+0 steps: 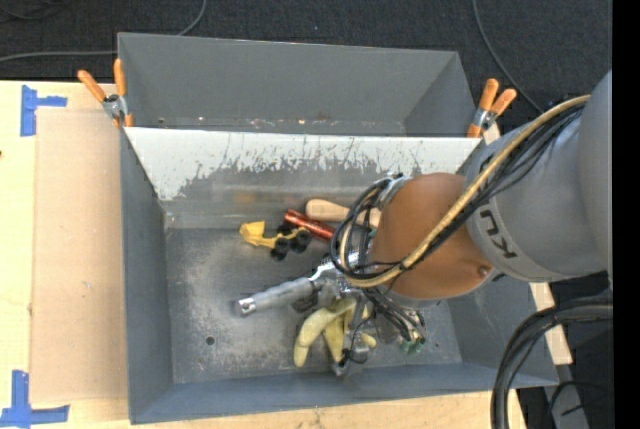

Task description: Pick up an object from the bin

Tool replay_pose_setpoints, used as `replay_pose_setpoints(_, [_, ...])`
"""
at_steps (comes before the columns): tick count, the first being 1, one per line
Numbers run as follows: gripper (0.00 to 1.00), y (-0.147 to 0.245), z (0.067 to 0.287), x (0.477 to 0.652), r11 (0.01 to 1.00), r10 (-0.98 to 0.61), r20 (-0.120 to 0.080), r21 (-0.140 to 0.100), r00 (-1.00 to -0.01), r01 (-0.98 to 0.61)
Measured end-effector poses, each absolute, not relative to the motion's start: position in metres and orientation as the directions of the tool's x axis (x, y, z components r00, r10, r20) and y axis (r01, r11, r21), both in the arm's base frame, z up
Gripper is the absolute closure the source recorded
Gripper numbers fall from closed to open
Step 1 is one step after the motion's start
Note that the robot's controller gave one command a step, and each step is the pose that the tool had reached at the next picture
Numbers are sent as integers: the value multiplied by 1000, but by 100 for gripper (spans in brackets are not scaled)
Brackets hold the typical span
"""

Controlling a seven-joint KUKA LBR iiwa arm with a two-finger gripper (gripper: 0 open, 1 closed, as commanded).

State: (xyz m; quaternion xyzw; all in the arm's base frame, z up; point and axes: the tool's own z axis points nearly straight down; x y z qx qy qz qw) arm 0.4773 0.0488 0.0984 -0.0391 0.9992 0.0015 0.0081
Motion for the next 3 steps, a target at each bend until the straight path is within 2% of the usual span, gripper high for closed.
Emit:
replay_pose_setpoints(1, [0, 113, 72, 493, 997, 81, 7, 0, -997, 81])
replay_pose_setpoints(2, [100, 65, 83, 481, 999, -32, -6, -3, -999, -32])
replay_pose_setpoints(3, [100, 65, 83, 481, 1000, -29, -5, -2, -1000, -29])
